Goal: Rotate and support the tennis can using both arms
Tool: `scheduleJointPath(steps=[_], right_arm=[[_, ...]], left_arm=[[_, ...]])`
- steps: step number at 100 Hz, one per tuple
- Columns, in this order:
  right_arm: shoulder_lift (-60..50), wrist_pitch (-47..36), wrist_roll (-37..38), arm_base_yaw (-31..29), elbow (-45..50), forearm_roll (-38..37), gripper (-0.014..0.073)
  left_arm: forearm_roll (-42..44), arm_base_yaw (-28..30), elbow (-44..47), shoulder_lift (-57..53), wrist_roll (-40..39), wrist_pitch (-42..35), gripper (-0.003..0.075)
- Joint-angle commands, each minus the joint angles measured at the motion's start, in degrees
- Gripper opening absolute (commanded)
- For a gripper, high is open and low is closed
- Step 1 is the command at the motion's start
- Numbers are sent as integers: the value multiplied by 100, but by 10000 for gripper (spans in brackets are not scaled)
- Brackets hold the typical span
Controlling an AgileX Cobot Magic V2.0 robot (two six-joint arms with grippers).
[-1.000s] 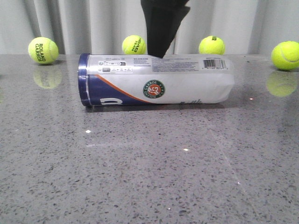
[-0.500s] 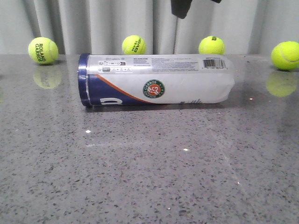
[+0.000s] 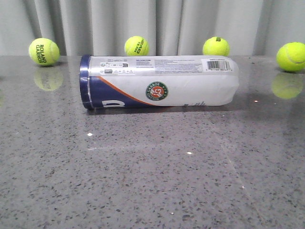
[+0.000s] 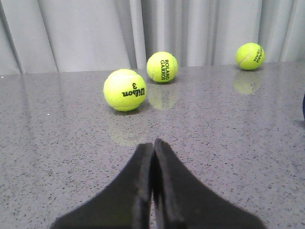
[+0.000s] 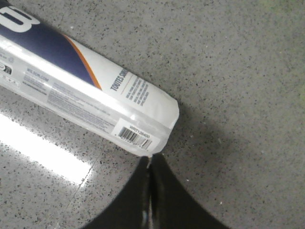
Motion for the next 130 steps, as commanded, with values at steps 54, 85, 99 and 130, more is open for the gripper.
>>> scheduleJointPath(steps=[54,85,99,130], right_arm=[[-2015,-1075,385,-2,1801,-183,-67],[-3373,-2495,385,-2,3293,-220,-67],[-3993,-2777,721,-2,3900,-513,-67],[-5132,-2784,1723,-2,4800,-1741,-67]], left_arm=[[-37,6,264,-193,-43,-427,-20],[-37,6,264,-193,-43,-427,-20],[-37,6,264,-193,-43,-427,-20],[-37,6,264,-193,-43,-427,-20]])
